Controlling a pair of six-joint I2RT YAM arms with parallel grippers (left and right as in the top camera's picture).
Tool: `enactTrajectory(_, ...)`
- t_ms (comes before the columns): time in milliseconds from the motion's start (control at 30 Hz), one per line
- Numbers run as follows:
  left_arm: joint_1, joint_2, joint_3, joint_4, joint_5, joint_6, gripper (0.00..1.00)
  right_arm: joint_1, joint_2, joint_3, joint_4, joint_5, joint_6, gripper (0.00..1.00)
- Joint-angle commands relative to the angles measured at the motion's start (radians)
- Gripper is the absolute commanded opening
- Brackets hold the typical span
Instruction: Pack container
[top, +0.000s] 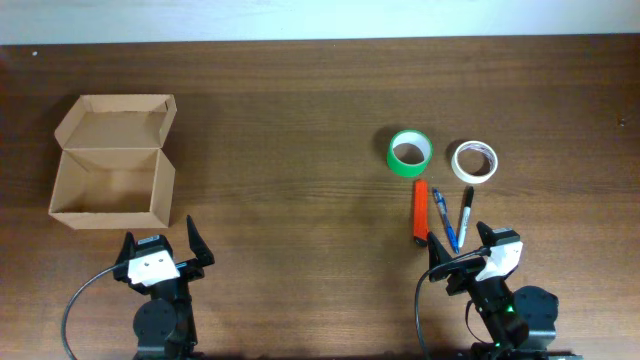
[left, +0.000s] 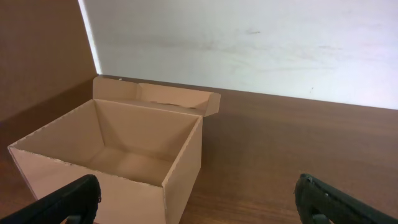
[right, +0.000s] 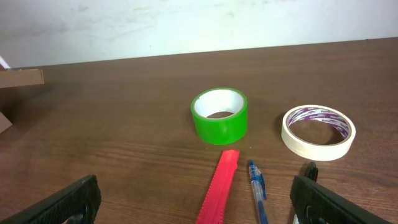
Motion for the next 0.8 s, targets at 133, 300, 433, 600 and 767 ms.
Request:
enactTrajectory(133,0.001,-0.004,-0.003,-0.004,0.008,0.008,1.0,-0.008,-0.008,-0.008,0.001,-0.009,0.006,0.99)
enactTrajectory(300,0.001,-0.004,-0.003,-0.004,0.008,0.008,1.0,-0.008,-0.008,-0.008,0.001,-0.009,0.006,0.99)
enactTrajectory(433,0.0,-0.004,-0.003,-0.003,0.009,0.007,1.0,-0.008,-0.008,-0.008,0.001,-0.009,0.006,0.99)
enactTrajectory(600,0.0,-0.004,-0.003,0.03,0.055,0.007,1.0,-0.008,-0.008,-0.008,0.001,-0.009,0.006,0.99)
enactTrajectory(767,0.0,-0.001,0.041,0.042,0.288,0.007,1.0,-0.008,-0.008,-0.008,0.015,0.01,0.006,0.99)
